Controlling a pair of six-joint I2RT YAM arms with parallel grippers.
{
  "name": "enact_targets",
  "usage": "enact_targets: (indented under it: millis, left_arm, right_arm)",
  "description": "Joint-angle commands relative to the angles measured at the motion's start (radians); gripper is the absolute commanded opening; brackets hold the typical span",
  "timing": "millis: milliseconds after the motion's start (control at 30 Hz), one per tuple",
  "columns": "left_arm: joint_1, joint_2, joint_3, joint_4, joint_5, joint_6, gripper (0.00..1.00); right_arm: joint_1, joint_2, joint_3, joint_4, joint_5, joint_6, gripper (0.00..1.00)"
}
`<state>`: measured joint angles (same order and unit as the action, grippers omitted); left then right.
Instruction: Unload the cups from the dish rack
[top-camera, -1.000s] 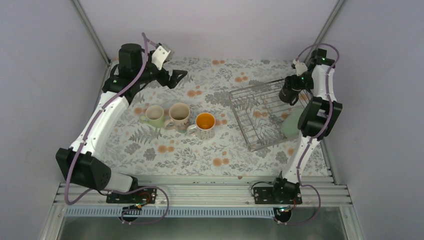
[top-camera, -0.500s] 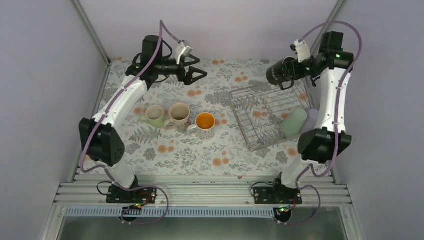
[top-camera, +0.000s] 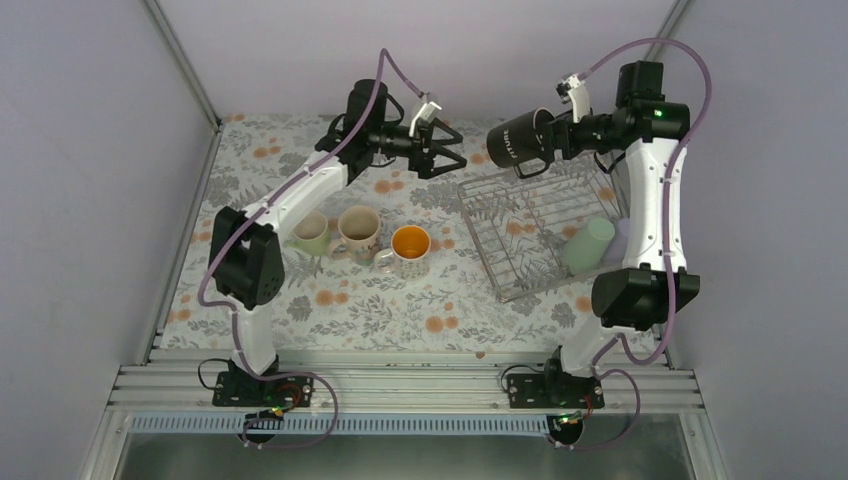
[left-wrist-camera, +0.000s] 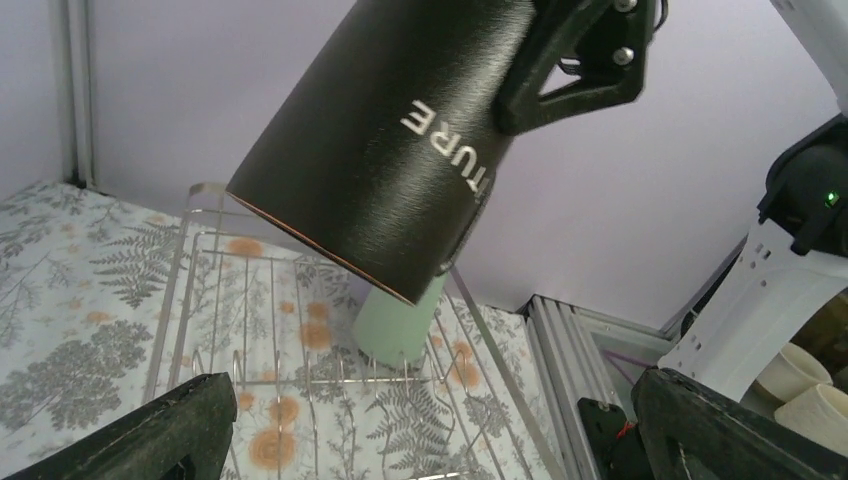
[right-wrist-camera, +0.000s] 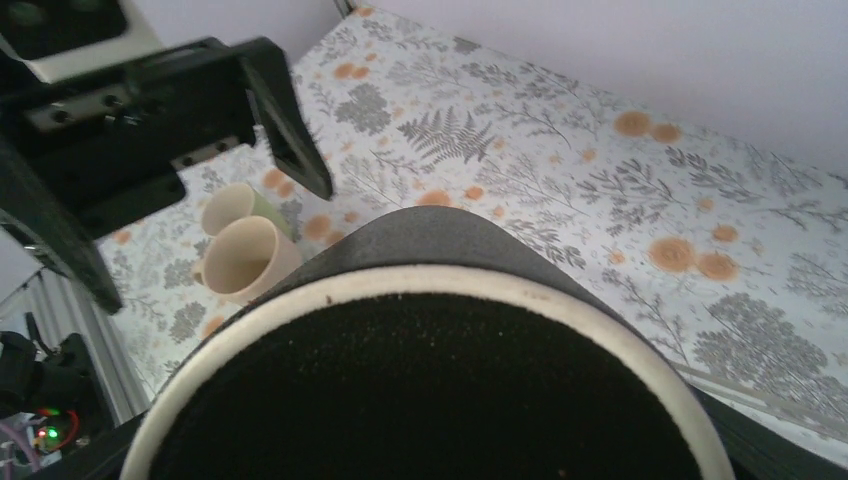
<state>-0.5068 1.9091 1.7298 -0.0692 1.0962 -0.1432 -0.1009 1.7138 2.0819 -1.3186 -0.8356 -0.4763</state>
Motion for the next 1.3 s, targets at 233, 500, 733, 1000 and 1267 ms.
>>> enact_targets:
  millis: [233,500,733,1000,1267]
  left_arm:
    - [-0.021,0.145,0.14,0.167,0.074,-0.17,1.0]
    - [-0.027,0.201,0.172,0.405,0.138,-0.401,1.0]
    - [-0.031,0.146,0.055,0.738,0.166,-0.666,1.0]
    - [-0.061,0.117,0.039,0.925,0.175,-0.814,0.99]
    - [-0.069,0.091,0.053,0.945,0.16,-0.826,0.88]
  right_arm:
    - [0.006,-0.033,0.03,0.16,-0.3,0.118,0.33]
    - [0.02,-0.08,-0.083,0.317,-0.372,0.217,0.33]
    - [0.022,-0.092,-0.099,0.359,-0.411,0.241,0.33]
    - [0.038,-0.062,-0.108,0.378,-0.459,0.261,0.33]
    - [0.051,-0.062,-0.141,0.404,-0.502,0.276,0.33]
